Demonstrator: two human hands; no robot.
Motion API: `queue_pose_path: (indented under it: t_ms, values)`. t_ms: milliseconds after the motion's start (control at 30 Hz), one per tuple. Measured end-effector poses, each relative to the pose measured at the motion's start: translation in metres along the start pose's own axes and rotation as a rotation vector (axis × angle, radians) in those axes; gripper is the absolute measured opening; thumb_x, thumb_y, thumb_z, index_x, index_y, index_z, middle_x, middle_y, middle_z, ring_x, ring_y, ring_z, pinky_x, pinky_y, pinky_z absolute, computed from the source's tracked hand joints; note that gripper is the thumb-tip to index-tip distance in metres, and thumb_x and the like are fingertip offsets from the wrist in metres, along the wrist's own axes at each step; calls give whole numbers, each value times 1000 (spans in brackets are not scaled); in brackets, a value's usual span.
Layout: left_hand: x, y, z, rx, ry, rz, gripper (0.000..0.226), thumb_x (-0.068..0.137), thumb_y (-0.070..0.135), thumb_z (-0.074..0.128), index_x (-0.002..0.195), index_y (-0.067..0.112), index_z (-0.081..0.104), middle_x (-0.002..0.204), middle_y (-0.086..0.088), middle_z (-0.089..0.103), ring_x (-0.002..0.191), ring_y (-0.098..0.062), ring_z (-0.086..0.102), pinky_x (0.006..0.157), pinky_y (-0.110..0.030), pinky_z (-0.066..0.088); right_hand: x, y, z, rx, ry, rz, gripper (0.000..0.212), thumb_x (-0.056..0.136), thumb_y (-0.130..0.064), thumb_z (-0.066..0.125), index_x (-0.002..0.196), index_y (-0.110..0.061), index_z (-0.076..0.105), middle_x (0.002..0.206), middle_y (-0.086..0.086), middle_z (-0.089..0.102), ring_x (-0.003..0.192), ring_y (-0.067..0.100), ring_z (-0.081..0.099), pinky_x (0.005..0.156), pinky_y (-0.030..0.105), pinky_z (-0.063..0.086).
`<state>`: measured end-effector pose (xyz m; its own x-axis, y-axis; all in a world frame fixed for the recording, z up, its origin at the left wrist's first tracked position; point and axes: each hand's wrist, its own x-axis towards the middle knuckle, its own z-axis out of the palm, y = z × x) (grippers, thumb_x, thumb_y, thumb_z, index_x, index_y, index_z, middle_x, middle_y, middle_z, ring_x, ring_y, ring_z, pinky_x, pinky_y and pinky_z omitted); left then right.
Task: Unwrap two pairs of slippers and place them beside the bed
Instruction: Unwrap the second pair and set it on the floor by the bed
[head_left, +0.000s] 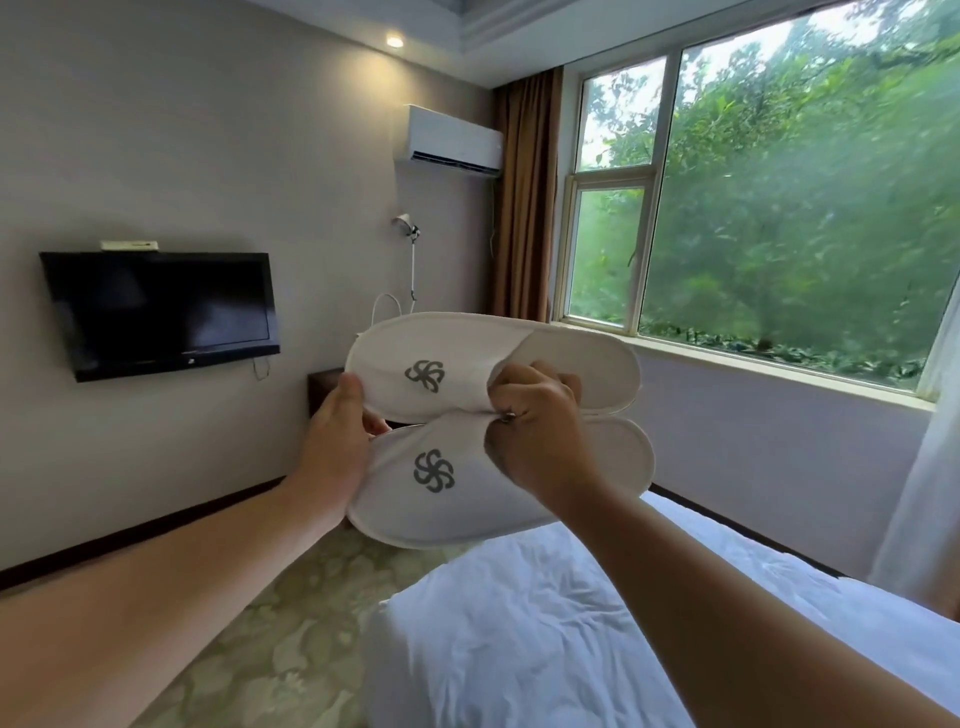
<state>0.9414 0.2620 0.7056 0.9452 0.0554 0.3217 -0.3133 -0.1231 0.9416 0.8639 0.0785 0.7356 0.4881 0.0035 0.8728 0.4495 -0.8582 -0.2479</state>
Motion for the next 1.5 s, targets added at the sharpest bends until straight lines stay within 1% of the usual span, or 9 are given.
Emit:
queue_pose_path:
  t_ms: [200,333,467,600,700,867,1033,1333,1500]
  values:
    - [91,-32,-36,-36,19,14,54,104,54,21,96,14,56,76,-7,56,52,-3,57,40,-13,43,48,8,101,21,27,26,11,56,-8,52,47,-12,47,62,-2,55,69,22,48,76,34,26]
    - [146,-53,-60,32,53,-19,61,101,60,19,92,15,59,77,-5,59,65,-14,59,49,-21,46,76,17,165,40,22,24,11,54,-8,50,47,-6,42,59,2,52,66,23,46,73,31,24]
    - [201,-81,-74,70,69,-41,63,99,63,19,92,16,60,83,-11,63,75,-23,64,58,-32,51,104,37,228,67,10,4,7,55,-6,52,48,-4,51,63,-1,57,67,23,49,75,33,27]
    - [258,-110,-77,67,122,-56,61,100,62,21,87,15,58,74,-5,60,62,-14,63,45,-23,49,135,66,293,133,-9,-18,5,52,-6,48,49,-4,47,62,-1,56,66,23,49,75,33,27]
    - [302,-129,-77,85,180,-74,63,100,61,20,86,13,58,74,-5,61,68,-19,63,53,-28,48,162,91,341,179,-26,-67,4,53,-7,48,49,-7,49,63,-3,58,67,23,49,71,31,24]
    - [372,-148,-77,73,266,-91,62,101,60,20,86,13,58,72,-4,62,67,-17,66,52,-28,49,215,126,407,218,-59,-150,15,57,-8,53,58,-11,68,74,-8,65,73,20,51,76,25,22]
    - [427,-159,-80,65,323,-106,63,100,62,19,88,15,58,79,-9,62,74,-24,66,58,-33,50,257,143,453,291,-90,-175,10,55,-7,45,51,-11,54,64,-6,56,68,20,45,75,27,22]
    - [536,-203,-91,3,303,-104,56,99,64,23,91,21,59,77,-6,62,72,-25,70,60,-37,58,311,176,547,297,-60,-193,8,53,-4,49,49,-11,50,61,-7,50,65,19,41,72,28,22]
    - [612,-244,-100,22,248,-122,57,99,63,24,88,20,59,72,-3,63,62,-17,69,52,-29,52,333,195,613,210,-81,-138,11,58,-1,58,59,-7,68,66,-4,60,69,21,48,77,30,27]
